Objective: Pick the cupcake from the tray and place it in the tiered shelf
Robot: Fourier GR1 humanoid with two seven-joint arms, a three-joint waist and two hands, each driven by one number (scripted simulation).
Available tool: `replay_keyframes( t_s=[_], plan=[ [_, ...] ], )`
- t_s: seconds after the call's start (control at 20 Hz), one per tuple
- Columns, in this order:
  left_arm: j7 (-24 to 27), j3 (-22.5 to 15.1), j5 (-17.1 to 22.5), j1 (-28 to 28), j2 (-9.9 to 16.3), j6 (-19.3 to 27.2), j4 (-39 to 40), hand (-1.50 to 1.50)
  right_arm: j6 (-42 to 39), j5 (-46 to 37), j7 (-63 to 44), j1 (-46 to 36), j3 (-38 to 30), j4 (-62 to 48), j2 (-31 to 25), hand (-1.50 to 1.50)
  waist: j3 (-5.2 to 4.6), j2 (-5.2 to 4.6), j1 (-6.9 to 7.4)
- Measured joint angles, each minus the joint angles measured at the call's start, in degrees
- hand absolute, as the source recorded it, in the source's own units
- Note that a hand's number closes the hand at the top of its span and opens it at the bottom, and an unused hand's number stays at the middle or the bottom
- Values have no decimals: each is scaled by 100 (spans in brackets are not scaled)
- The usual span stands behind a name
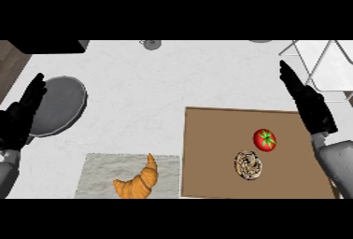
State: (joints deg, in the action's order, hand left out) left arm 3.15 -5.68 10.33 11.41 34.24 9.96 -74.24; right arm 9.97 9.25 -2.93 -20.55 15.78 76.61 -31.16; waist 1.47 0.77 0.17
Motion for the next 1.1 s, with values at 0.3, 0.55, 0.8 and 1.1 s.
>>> replay_keyframes(
  t_s=[0.3,0.55,0.8,1.1],
  plan=[
    [-221,133,286,-343,-223,-53,-49,0,268,-220,415,129,588,841,906,150,-114,-35,49],
    [-347,169,596,-714,-440,-177,7,0,2014,-1682,276,657,693,693,904,-150,-163,-2,-101],
    [-371,194,694,-1029,-579,-242,-202,0,2931,-2803,-27,1649,1751,1389,1539,-150,-157,-26,-73],
    [-453,260,733,-1205,-555,-316,-340,0,3154,-4738,-1482,2378,2231,2111,1237,-150,-173,-17,-144]
  ],
)
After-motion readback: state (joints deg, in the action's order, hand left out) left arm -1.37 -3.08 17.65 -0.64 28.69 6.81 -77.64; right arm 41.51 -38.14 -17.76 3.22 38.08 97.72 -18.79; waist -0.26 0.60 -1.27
